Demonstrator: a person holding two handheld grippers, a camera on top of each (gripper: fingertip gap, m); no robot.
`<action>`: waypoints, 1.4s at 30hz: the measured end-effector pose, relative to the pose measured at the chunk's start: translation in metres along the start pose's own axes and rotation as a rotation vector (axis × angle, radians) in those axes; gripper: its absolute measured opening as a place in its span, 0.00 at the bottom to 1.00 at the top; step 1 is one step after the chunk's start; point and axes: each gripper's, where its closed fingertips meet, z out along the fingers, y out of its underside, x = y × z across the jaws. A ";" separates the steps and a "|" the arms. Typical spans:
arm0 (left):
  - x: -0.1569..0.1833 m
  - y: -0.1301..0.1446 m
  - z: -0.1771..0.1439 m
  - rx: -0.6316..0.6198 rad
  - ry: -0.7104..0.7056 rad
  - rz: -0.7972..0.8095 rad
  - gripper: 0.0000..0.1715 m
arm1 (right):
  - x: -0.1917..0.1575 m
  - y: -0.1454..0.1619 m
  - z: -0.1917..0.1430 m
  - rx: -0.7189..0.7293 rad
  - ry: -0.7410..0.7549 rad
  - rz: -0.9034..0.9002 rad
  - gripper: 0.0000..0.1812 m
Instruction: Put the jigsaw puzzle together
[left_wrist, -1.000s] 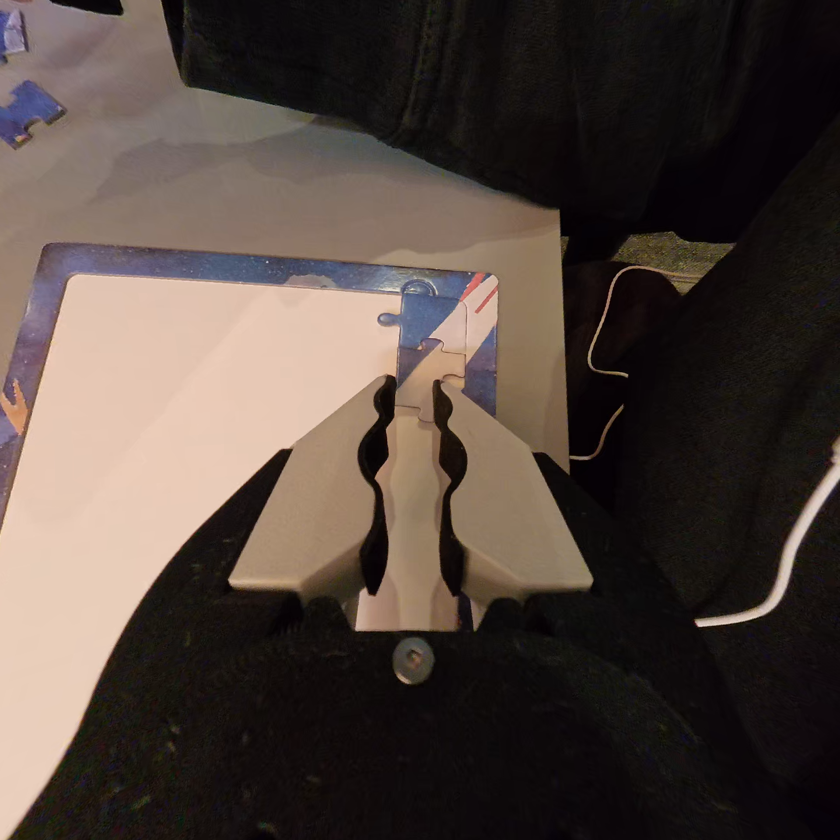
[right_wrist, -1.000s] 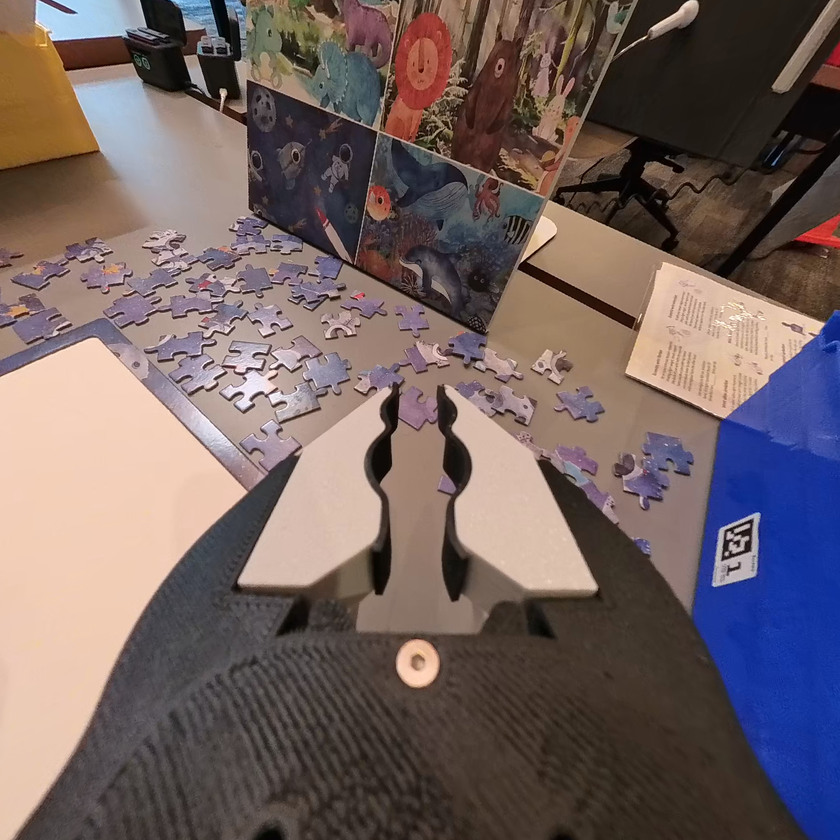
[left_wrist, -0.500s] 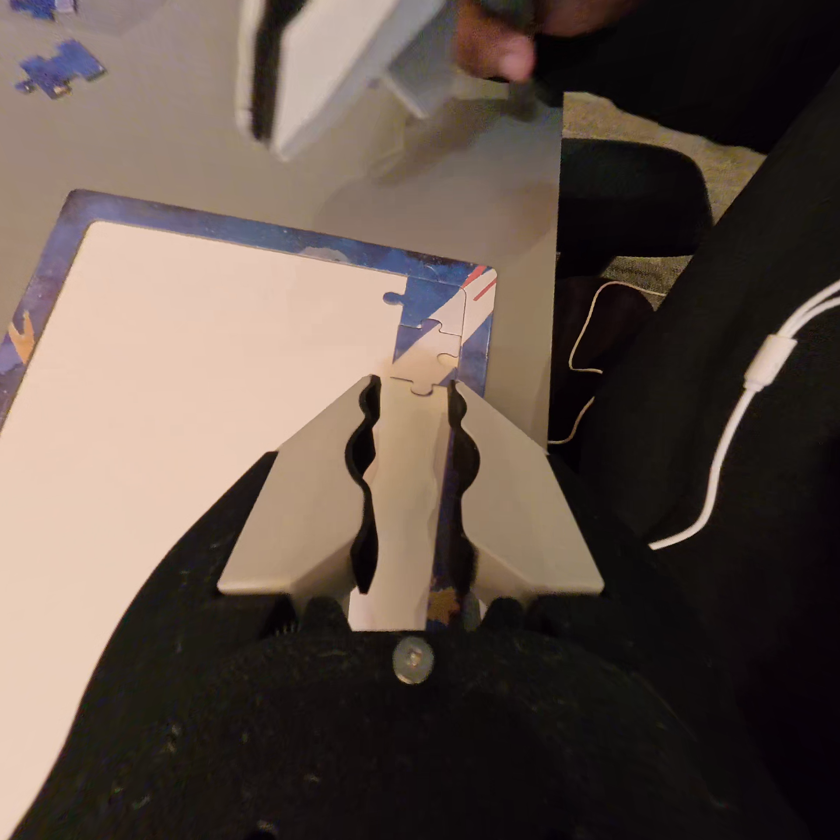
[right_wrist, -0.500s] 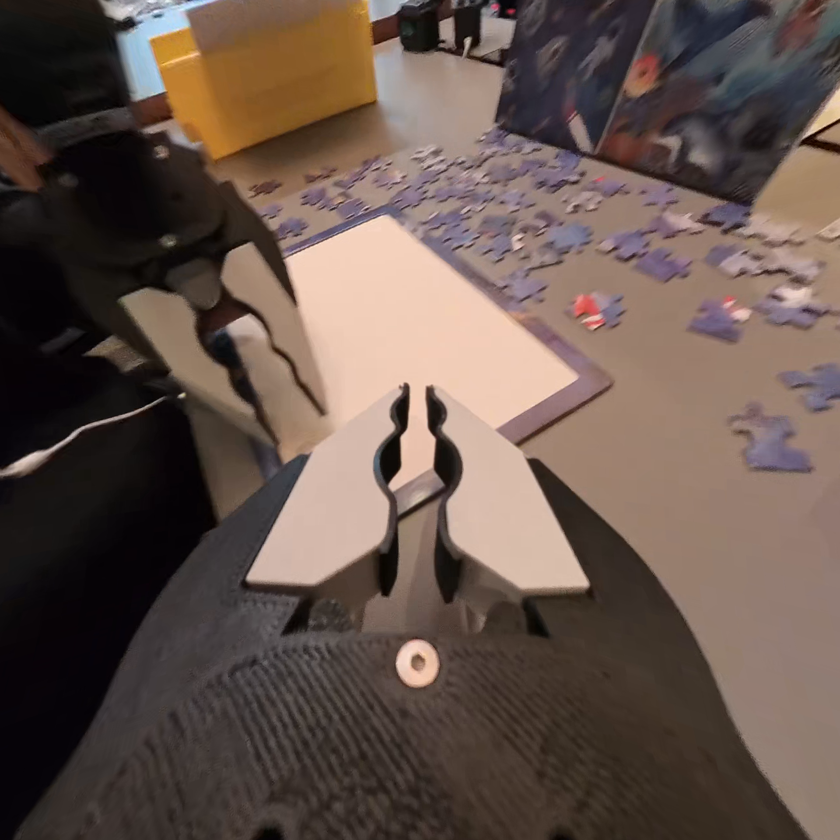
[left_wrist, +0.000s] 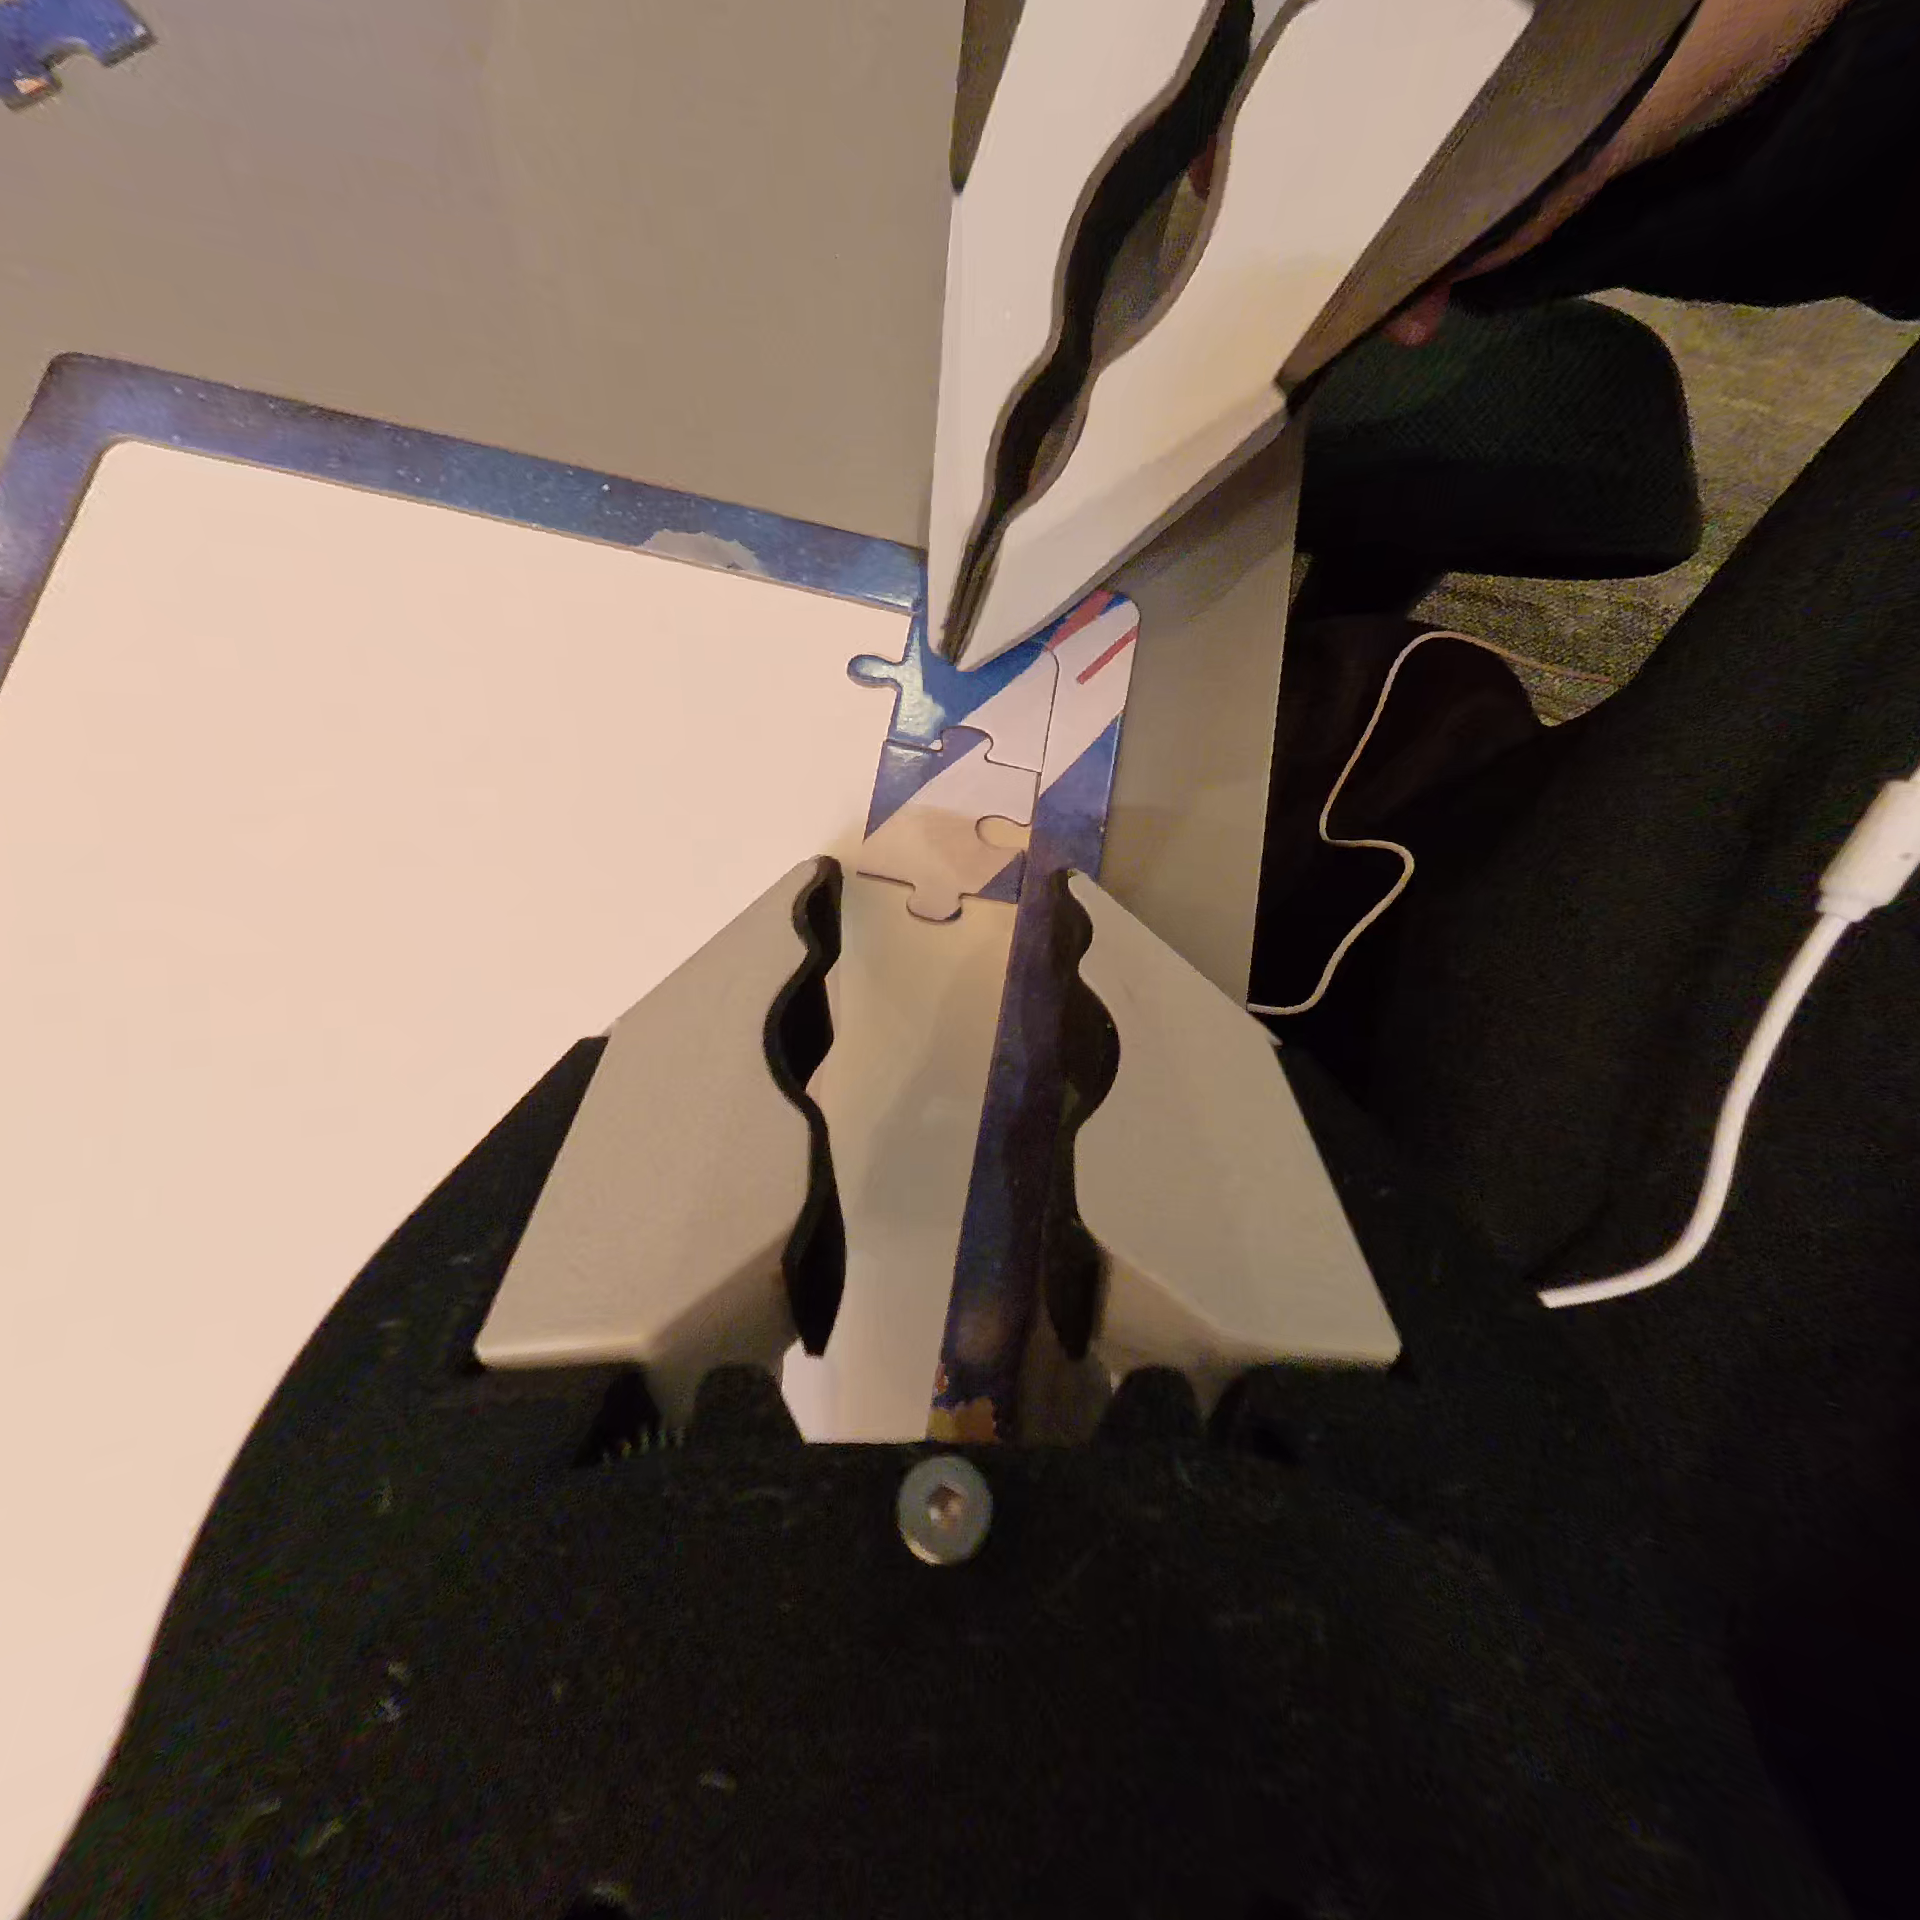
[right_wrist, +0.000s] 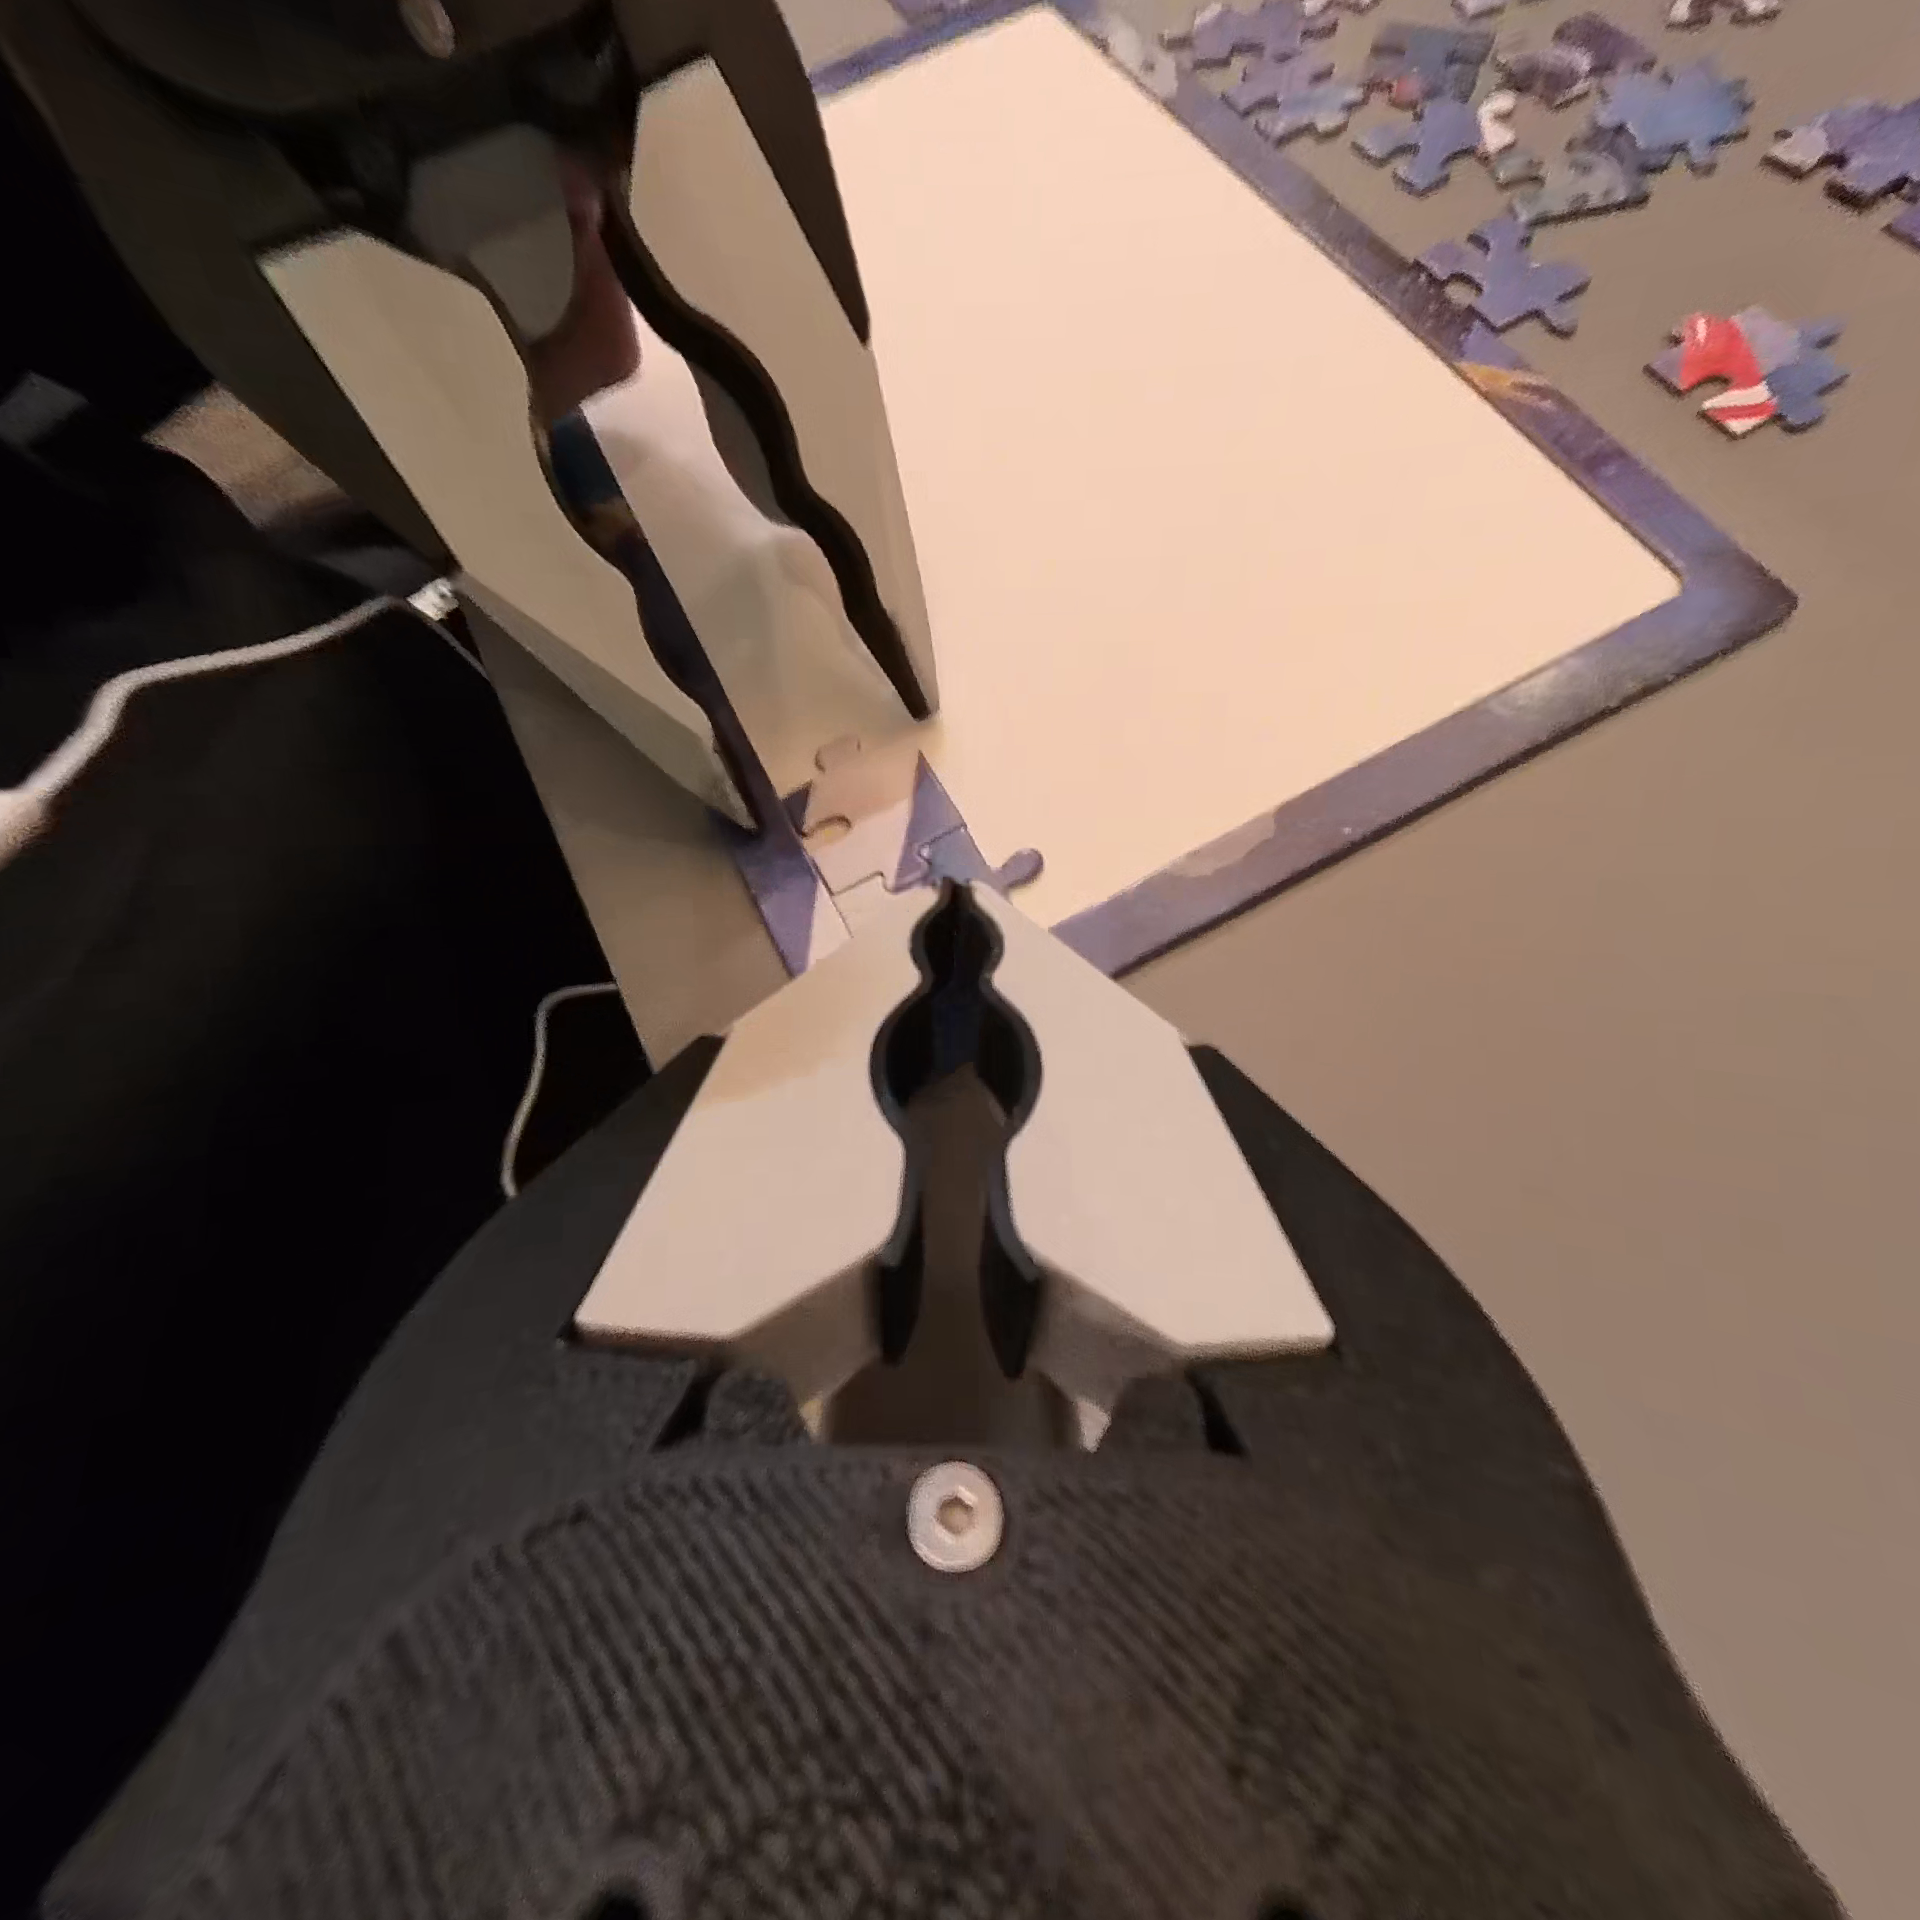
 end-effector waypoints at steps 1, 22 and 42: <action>0.001 0.000 0.000 0.004 0.006 -0.005 0.23 | 0.003 0.004 0.002 -0.029 0.026 -0.017 0.00; 0.001 -0.008 0.004 0.020 0.035 -0.099 0.26 | 0.004 0.004 0.002 -0.027 0.048 -0.030 0.00; 0.008 -0.015 0.003 0.086 0.160 -0.220 0.26 | 0.004 0.004 0.002 -0.026 0.070 -0.045 0.00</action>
